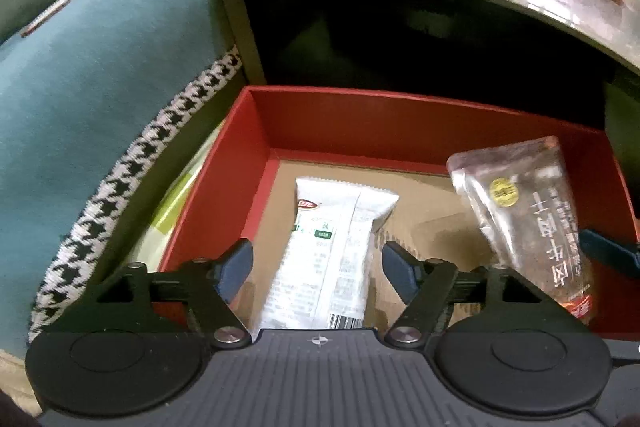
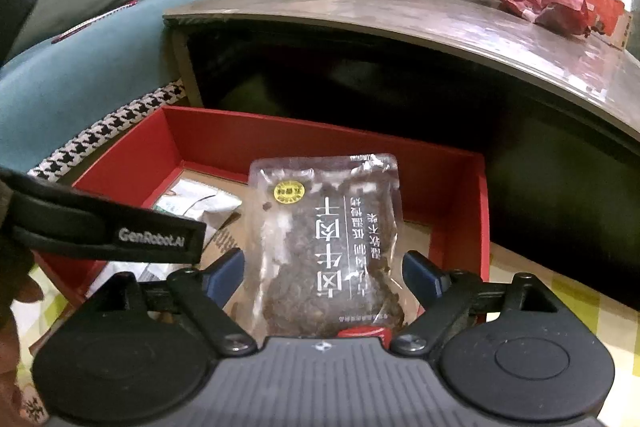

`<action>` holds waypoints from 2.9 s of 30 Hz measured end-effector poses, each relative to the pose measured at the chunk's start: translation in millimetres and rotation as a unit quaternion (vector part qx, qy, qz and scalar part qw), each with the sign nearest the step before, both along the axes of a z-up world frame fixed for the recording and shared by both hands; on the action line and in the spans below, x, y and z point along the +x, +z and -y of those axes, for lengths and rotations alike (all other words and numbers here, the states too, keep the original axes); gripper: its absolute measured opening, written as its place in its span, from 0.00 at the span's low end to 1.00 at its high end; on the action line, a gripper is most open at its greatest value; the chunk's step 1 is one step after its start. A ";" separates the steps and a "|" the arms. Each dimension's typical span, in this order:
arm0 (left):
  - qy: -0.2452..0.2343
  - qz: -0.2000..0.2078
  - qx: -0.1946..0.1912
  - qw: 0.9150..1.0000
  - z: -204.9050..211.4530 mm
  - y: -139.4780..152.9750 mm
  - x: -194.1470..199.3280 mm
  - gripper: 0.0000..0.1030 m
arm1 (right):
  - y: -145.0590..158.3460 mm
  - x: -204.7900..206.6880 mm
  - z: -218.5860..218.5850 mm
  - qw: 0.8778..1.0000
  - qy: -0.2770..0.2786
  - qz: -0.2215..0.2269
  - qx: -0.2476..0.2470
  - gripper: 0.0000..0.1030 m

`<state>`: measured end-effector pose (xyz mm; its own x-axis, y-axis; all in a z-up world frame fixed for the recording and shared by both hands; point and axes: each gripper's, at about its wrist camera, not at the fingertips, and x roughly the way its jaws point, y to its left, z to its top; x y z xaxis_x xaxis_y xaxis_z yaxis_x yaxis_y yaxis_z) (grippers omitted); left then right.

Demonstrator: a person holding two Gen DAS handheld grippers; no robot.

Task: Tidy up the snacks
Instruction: 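Lower both packets into the red box and open both tools, then move both tools back over the remaining snack packets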

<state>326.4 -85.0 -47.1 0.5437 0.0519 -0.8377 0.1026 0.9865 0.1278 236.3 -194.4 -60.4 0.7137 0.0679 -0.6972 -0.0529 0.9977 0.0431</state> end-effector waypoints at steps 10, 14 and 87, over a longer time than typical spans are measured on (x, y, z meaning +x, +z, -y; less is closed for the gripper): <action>0.011 0.017 -0.006 1.000 -6.9 20.3 -10.7 0.82 | 18.2 -7.8 -3.0 1.000 0.008 0.025 0.002 0.88; 0.011 0.023 -0.009 1.000 -8.9 28.3 -19.7 0.82 | 25.0 -12.6 -2.2 1.000 0.005 0.028 0.001 0.88; 0.005 -0.083 -0.013 0.996 -54.8 -19.4 -135.7 0.94 | 45.1 -170.7 18.8 0.999 0.005 -0.035 0.033 0.88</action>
<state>190.7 -30.2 -66.5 0.3981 0.0340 -0.9167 0.1110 0.9902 0.0849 65.6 -213.1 -15.3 0.6620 0.1223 -0.7395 -0.0578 0.9920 0.1124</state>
